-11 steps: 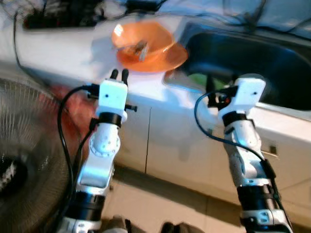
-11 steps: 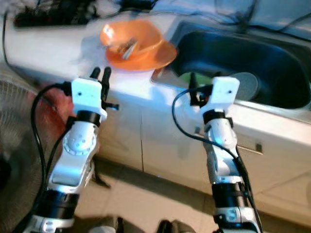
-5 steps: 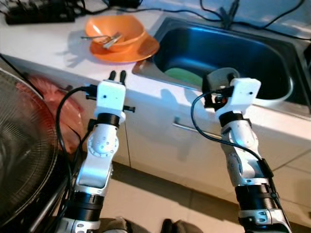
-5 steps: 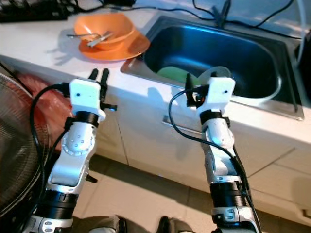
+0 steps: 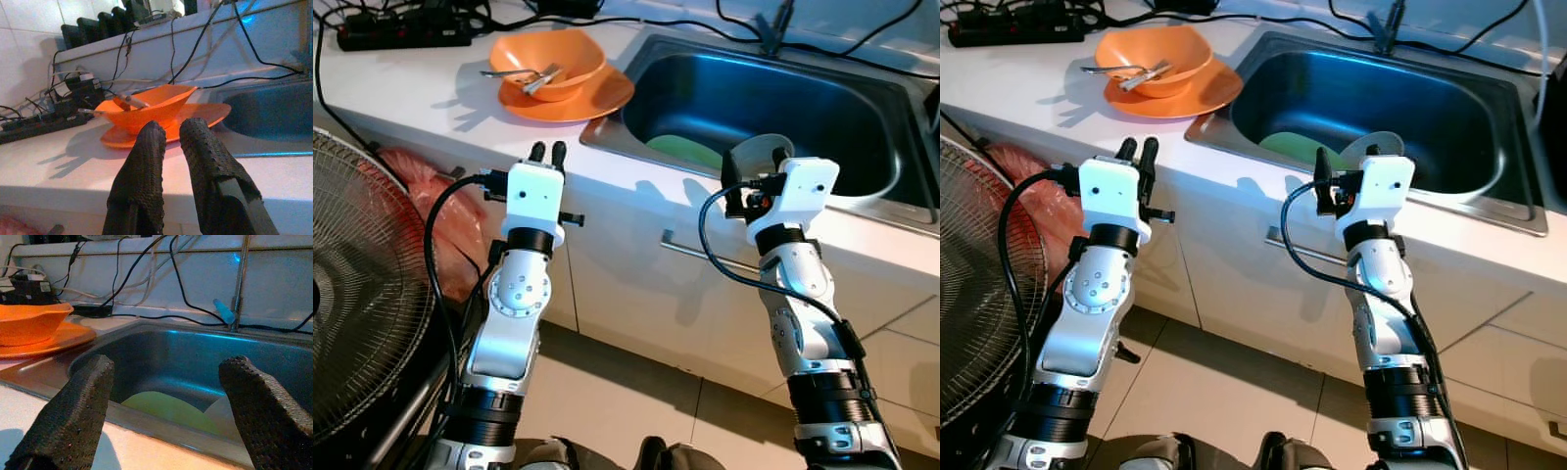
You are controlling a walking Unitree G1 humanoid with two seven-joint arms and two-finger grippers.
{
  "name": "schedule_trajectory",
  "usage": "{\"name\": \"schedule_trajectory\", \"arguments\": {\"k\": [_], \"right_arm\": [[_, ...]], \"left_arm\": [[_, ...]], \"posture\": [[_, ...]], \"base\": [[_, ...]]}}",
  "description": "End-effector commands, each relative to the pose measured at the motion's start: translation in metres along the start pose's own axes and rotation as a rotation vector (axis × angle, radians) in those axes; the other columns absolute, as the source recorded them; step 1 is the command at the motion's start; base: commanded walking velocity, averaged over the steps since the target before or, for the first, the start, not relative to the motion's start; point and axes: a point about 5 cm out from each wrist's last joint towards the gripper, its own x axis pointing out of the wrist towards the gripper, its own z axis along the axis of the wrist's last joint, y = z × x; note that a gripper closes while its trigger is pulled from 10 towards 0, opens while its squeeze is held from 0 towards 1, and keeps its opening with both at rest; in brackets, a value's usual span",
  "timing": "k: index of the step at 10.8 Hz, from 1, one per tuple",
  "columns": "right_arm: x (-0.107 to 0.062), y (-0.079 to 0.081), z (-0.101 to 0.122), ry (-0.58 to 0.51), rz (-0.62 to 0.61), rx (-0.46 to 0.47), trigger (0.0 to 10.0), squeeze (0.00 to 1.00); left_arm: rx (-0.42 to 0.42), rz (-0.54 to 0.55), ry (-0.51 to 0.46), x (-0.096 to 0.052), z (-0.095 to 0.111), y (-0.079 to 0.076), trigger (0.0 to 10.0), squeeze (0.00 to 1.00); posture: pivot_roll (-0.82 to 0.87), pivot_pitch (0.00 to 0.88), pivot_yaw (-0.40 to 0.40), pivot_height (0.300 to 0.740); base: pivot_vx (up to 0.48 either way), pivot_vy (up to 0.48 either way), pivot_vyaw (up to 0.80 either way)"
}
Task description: Kitchen organization
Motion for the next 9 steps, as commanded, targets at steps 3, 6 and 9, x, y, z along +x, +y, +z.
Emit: {"name": "schedule_trajectory", "arguments": {"k": [3,6,9], "right_arm": [[0.0012,-0.0004,0.0019,-0.003,0.000,0.002,10.0,0.00],[0.0008,0.0003,0.0018,-0.004,0.004,-0.006,10.0,0.00],[0.0011,0.0003,0.0019,-0.006,0.002,-0.008,10.0,0.00]], "left_arm": [[0.013,0.018,0.006,0.0001,-0.0003,0.0028,10.0,0.00],[0.014,0.019,0.007,-0.0001,-0.0003,0.0031,10.0,0.00],[0.014,0.019,0.004,0.0002,-0.0001,0.0033,10.0,0.00]], "posture": [[0.06,0.150,-0.047,0.740],[0.06,0.152,-0.047,0.740],[0.06,0.151,-0.047,0.740]], "base": [[0.209,0.000,0.00],[0.335,0.000,0.00],[0.340,0.000,0.00]]}}
